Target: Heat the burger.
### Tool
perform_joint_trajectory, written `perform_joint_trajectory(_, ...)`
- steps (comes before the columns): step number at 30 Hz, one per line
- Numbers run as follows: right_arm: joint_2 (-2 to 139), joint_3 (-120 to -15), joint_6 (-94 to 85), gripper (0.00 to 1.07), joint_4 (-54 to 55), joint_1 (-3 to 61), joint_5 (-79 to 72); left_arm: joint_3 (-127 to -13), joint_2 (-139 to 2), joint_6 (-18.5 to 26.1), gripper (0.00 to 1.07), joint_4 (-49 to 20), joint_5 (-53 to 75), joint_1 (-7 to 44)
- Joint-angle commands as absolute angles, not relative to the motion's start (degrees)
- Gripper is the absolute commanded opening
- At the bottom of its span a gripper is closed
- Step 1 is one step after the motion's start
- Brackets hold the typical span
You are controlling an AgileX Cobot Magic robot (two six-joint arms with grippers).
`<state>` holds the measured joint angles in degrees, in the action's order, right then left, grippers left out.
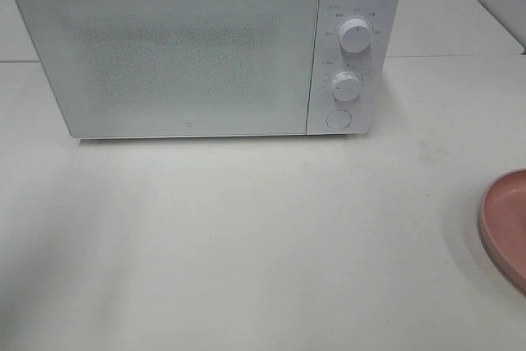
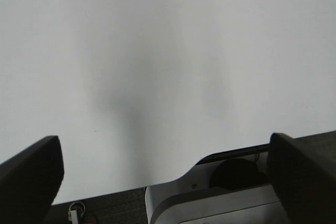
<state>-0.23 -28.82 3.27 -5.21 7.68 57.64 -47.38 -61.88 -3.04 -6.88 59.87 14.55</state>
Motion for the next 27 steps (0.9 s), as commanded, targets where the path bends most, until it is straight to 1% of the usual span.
perform_joint_trajectory(1,-1.8,-28.6,2.6,0.75,-5.1,7.3,57.1,-44.2,-54.0,-1.0,0.98,-6.5,63.6,6.6)
perform_joint_trajectory(2,-1.8,-28.6,2.6,0.75,-5.1,7.3,57.1,-44.2,-54.0,-1.0,0.98,-6.5,63.6,6.6)
perform_joint_trajectory(3,-1.8,-28.6,2.6,0.75,-5.1,7.3,57.1,-43.0,-50.8,-1.0,0.98,-6.2,64.2,3.6)
perform_joint_trajectory(4,-1.8,-28.6,2.6,0.75,-5.1,7.3,57.1,-42.1,-48.9,-1.0,0.98,-6.2,64.2,2.3)
perform_joint_trajectory(5,-1.8,-28.6,2.6,0.75,-5.1,7.3,57.1,-42.1,-48.9,-1.0,0.98,-6.2,64.2,2.3)
perform_joint_trajectory(6,-1.8,-28.6,2.6,0.75,-5.1,7.3,57.1,-40.5,-45.0,-1.0,0.98,-6.2,64.6,0.6)
perform_joint_trajectory(7,-1.8,-28.6,2.6,0.75,-5.1,7.3,57.1,-39.4,-43.4,-1.0,0.98,-6.0,64.9,0.1)
perform_joint_trajectory(8,-1.8,-28.6,2.6,0.75,-5.1,7.3,57.1,-39.4,-43.4,-1.0,0.98,-6.0,64.9,0.1)
perform_joint_trajectory(9,-1.8,-28.6,2.6,0.75,-5.1,7.3,57.1,-37.2,-39.2,-0.9,0.98,-5.1,65.4,-0.1)
perform_joint_trajectory(11,-1.8,-28.6,2.6,0.75,-5.1,7.3,57.1,-36.2,-37.5,-0.6,0.98,-4.6,65.8,-0.1)
perform_joint_trajectory(13,-1.8,-28.6,2.6,0.75,-5.1,7.3,57.1,-32.6,-31.4,0.0,0.98,-1.8,66.7,-0.1)
perform_joint_trajectory(14,-1.8,-28.6,2.6,0.75,-5.1,7.3,57.1,-32.6,-31.4,0.0,0.98,-1.8,66.7,-0.1)
perform_joint_trajectory(15,-1.8,-28.6,2.6,0.75,-5.1,7.3,57.1,-32.0,-27.4,0.0,0.98,-1.5,65.4,0.1)
perform_joint_trajectory(19,-1.8,-28.6,2.6,0.75,-5.1,7.3,57.1,-31.5,-22.7,0.0,0.98,-2.1,64.3,0.1)
perform_joint_trajectory(21,-1.8,-28.6,2.6,0.75,-5.1,7.3,57.1,-29.9,-18.0,0.0,0.98,-2.9,61.5,0.1)
perform_joint_trajectory(22,-1.8,-28.6,2.6,0.75,-5.1,7.3,57.1,-29.9,-18.0,0.0,0.98,-2.9,61.5,0.1)
perform_joint_trajectory(24,-1.8,-28.6,2.6,0.75,-5.1,7.3,57.1,-29.7,-12.8,0.0,0.98,-3.2,61.3,0.1)
perform_joint_trajectory(27,-1.8,-28.6,2.6,0.75,-5.1,7.3,57.1,-29.7,-8.9,0.3,0.98,-3.1,61.3,0.1)
